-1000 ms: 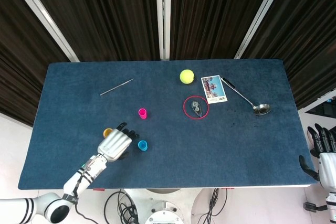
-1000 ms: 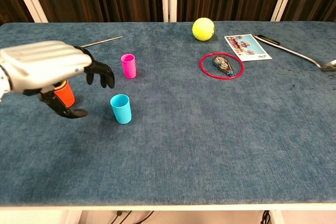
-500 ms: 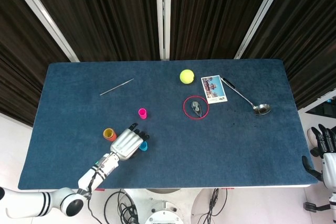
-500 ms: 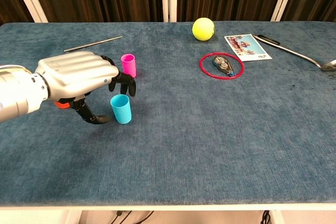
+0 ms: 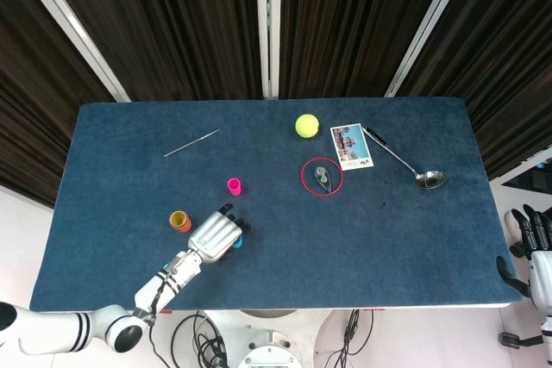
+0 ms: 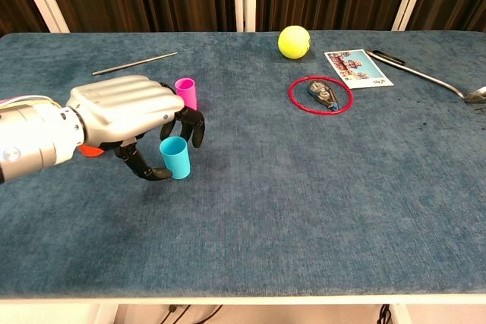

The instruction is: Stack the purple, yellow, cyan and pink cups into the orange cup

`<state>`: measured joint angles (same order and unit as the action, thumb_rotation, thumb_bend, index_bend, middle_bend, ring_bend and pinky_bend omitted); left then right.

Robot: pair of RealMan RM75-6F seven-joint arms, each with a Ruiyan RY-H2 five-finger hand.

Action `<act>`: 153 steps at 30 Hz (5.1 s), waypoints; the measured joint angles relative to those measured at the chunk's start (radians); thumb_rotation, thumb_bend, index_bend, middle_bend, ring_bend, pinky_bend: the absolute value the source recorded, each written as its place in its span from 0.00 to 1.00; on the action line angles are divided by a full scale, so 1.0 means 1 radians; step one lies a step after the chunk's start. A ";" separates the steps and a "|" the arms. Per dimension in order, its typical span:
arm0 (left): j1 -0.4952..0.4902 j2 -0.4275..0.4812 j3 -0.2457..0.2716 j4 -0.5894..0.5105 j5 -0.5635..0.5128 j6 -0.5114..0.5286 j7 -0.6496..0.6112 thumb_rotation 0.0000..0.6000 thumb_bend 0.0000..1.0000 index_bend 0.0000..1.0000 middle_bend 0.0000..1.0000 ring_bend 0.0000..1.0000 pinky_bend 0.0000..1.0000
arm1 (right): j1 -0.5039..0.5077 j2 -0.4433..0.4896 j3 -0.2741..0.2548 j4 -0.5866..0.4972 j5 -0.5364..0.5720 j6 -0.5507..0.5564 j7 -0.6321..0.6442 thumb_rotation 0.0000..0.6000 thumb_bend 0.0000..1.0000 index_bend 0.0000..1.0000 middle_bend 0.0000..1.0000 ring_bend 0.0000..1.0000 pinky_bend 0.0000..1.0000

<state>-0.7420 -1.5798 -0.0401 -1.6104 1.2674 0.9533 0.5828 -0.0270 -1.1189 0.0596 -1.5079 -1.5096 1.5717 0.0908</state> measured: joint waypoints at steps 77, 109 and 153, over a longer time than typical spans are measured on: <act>0.044 0.181 -0.123 -0.058 -0.049 0.091 -0.137 1.00 0.24 0.16 0.20 0.21 0.18 | 0.005 0.013 0.005 -0.053 -0.025 0.022 -0.046 1.00 0.31 0.00 0.00 0.00 0.00; -0.208 -0.109 -0.164 0.387 -0.311 -0.164 -0.109 1.00 0.25 0.33 0.33 0.43 0.24 | -0.003 0.029 0.012 -0.017 -0.007 0.023 0.018 1.00 0.31 0.01 0.00 0.00 0.00; -0.032 0.184 -0.102 -0.065 -0.189 0.118 -0.079 1.00 0.33 0.52 0.50 0.55 0.32 | 0.011 0.038 0.024 -0.015 0.004 0.007 0.018 1.00 0.31 0.02 0.00 0.00 0.00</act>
<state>-0.7743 -1.3958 -0.1420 -1.6758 1.0785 1.0713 0.5035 -0.0162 -1.0809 0.0832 -1.5231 -1.5052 1.5783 0.1088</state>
